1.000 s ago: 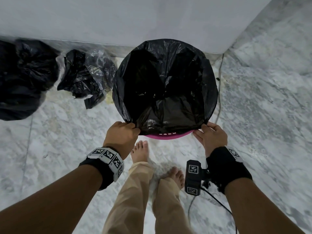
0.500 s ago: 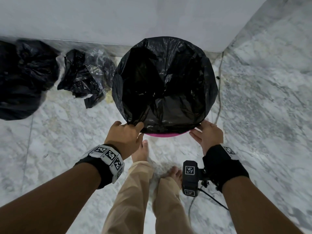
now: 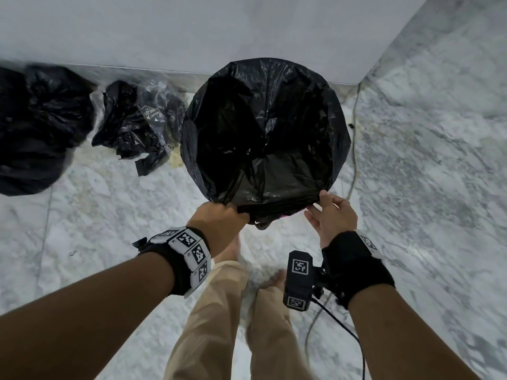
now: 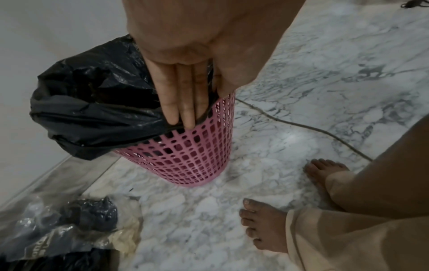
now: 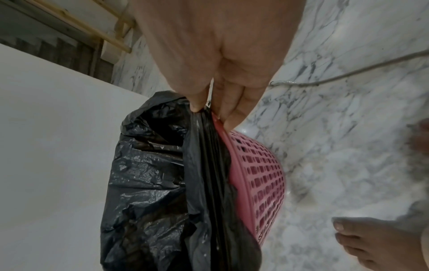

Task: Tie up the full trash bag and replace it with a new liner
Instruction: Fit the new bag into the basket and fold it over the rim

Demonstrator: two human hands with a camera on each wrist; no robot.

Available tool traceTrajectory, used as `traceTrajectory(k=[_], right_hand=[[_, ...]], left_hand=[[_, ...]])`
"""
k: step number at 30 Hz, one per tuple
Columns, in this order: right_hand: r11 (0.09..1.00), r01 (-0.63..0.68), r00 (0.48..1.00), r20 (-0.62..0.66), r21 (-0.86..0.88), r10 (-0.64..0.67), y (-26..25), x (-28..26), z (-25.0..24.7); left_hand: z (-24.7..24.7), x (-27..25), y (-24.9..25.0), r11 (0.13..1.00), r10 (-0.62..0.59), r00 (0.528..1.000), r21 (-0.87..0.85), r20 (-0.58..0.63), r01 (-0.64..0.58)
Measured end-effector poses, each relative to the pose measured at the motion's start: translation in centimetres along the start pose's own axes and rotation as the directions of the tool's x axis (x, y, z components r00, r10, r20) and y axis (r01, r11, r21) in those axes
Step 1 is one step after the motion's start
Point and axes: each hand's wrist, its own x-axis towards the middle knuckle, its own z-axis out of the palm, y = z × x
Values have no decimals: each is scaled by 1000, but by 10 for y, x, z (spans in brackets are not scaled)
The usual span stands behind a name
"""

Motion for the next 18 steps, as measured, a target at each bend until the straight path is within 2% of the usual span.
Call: traceTrajectory(k=[1,3,4,6,12,15,16,18], right_hand=[[1000,1,1000,0,-22,-1,-1,0,0],[999,11,1000,-3,-51,-11,-1,0,0],[998,16,1000,-5,-55,-16,-1,0,-1],[998,28,1000,-4,-60,-28,-1,0,-2],[977,145,989,21,-159,-143,6,7,-4],[943,226,973,20,-244,-228,12,11,-1],[933,247,968,20,-262,-251,13,11,0],[924,261,964,25,-281,-265,16,13,0]], left_hand=[[-1,0,3,999,6,1000,34,-24,-6],[-4,-1,8,1000,23,996,17,82,-25],[1,1,9,1000,4,990,-5,142,-3],[6,5,7,997,-67,982,-33,179,74],[19,10,6,991,-127,983,-34,130,132],[30,12,7,975,-199,977,-86,71,205],[34,12,8,975,-204,979,-90,12,204],[38,13,12,945,-231,973,-240,-8,222]])
